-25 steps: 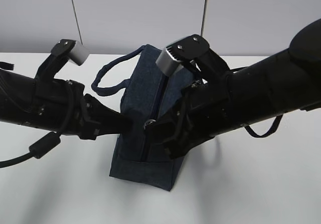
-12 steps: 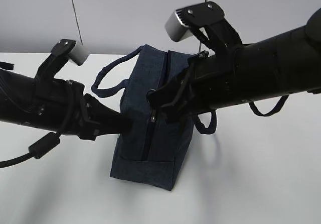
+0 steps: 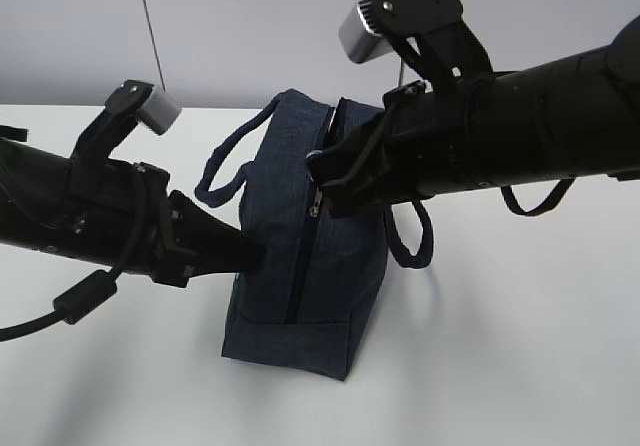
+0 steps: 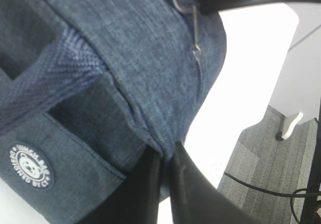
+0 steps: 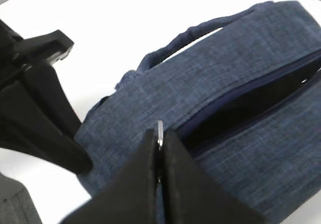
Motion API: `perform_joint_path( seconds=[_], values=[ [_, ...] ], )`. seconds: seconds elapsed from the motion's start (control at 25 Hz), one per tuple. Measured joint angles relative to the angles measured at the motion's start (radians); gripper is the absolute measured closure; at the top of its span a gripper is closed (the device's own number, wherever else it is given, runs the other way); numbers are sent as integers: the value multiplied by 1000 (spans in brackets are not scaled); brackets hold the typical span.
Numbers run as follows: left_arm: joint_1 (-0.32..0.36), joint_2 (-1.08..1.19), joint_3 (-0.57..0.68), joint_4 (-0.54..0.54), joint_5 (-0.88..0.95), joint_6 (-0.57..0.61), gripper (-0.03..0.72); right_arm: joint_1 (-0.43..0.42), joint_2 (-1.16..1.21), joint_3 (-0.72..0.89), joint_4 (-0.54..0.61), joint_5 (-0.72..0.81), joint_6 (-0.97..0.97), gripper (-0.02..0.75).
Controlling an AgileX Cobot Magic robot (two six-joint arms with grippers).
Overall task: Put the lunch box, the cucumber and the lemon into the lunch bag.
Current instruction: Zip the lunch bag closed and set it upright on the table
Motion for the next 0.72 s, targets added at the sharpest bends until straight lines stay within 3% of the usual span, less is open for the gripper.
perform_joint_path(
  seconds=[0.72],
  values=[
    [0,0,0,91,16,-89,694,0,87,-122,5,-94,-41,738]
  ],
)
